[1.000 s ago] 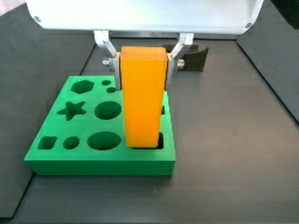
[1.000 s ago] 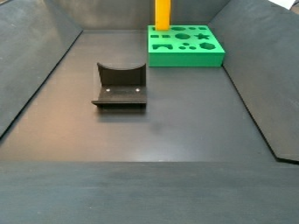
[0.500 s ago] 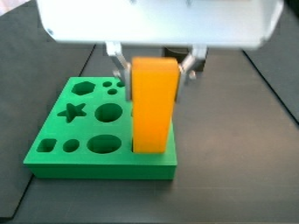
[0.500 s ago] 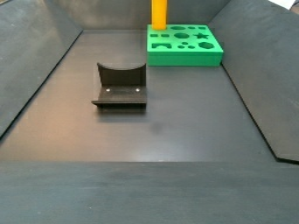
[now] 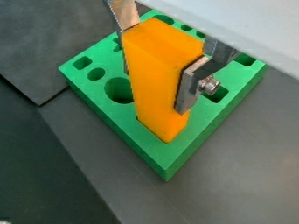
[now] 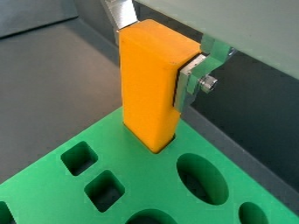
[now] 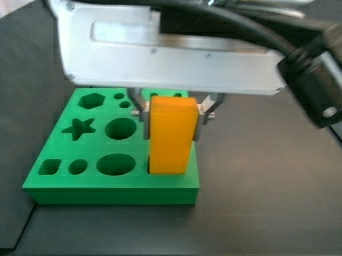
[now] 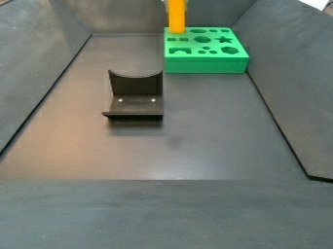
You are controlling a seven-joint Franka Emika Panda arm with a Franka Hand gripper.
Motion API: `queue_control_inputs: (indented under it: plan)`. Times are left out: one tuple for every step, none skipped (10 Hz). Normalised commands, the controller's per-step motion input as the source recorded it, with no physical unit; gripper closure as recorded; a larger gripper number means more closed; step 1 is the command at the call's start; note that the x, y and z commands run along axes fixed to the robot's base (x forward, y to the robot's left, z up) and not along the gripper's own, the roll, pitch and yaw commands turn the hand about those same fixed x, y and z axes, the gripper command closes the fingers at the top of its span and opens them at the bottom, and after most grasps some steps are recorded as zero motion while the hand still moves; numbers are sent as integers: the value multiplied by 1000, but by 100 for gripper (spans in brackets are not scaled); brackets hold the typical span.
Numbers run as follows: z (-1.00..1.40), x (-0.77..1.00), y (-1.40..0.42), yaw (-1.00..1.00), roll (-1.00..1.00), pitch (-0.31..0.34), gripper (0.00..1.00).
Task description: Insert the rectangle object.
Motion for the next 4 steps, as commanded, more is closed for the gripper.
queue_control_inputs:
  plan:
    - [-286,-180,0,409,466,-127,100]
    - [-326,-151,0,300,389,-121,100]
    - [-89,-20,6,0,-43,-64,100]
    - [0,0,0,0,0,0,100]
